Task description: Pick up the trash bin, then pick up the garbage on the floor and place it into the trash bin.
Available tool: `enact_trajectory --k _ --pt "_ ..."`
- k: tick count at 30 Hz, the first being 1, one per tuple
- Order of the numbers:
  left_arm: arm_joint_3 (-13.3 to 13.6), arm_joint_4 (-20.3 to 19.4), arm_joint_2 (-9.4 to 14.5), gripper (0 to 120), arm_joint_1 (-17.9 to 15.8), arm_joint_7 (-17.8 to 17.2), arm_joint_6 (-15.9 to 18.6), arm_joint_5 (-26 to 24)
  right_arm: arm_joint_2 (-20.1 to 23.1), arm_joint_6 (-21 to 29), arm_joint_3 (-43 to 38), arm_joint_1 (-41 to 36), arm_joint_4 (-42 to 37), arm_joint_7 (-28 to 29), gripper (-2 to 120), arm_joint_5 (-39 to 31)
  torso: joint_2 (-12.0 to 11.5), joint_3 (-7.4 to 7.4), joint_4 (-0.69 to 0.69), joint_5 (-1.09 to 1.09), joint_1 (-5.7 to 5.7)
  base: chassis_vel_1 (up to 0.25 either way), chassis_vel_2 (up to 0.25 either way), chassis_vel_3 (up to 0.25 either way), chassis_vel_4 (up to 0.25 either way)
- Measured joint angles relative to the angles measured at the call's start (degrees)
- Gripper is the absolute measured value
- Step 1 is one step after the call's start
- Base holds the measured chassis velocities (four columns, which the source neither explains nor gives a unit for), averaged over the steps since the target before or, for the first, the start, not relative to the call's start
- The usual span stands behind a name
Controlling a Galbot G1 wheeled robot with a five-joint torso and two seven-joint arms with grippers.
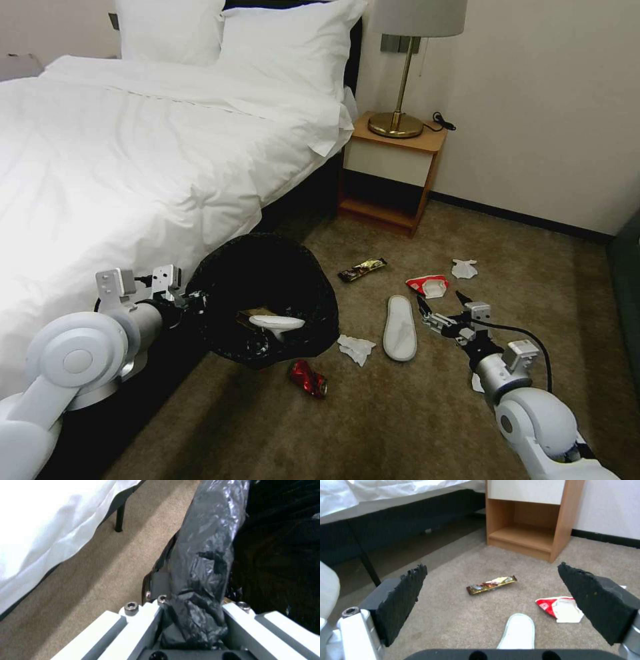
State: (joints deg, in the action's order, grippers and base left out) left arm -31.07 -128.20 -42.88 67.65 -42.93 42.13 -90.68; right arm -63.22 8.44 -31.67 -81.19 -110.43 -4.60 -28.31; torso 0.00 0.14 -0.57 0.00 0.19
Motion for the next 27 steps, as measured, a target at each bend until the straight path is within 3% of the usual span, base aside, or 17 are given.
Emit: enact_trajectory --k 9,12,14,21,23,27 --pt "0.39 0.37 0.22 0 -0.71 0.16 0.0 -0.39 8.8 1.09 2.3 2.47 5.6 -12.86 100 -1.65 0.0 0.0 -0.01 0.01 0.0 -0.011 0.009 0.011 -0.007" --pt "0.8 0.37 0.34 0 -0.92 0.11 0.0 -0.44 12.73 0.74 6.88 6.93 10.53 -21.72 100 -2.39 0.0 0.0 0.0 -0.01 0.0 0.0 0.0 0.0 0.0" --pt "0.87 0.37 0.34 0 -0.96 0.06 0.0 -0.44 13.75 0.26 9.53 9.16 12.55 -24.07 100 -1.7 0.0 0.0 0.0 0.01 0.0 0.0 0.0 0.0 0.0" --pt "1.07 0.68 0.53 0 -1.38 -0.01 0.0 -0.38 14.36 -2.19 19.29 17.12 20.73 -31.61 100 0.62 0.0 0.0 0.0 0.0 0.0 0.0 0.0 0.0 0.0" --pt "1.58 0.95 0.66 0 -2.45 -0.01 0.0 -0.58 13.03 -3.93 23.85 21.11 26.18 -35.93 100 1.79 0.0 0.0 0.0 0.01 0.0 0.0 0.0 0.0 0.0" --pt "1.66 1.08 0.72 0 -2.89 0.0 0.0 -0.8 11.8 -4.37 27.12 23.66 29.36 -37.27 100 2.23 0.0 0.0 0.0 -0.02 0.0 0.0 0.0 0.0 0.0"
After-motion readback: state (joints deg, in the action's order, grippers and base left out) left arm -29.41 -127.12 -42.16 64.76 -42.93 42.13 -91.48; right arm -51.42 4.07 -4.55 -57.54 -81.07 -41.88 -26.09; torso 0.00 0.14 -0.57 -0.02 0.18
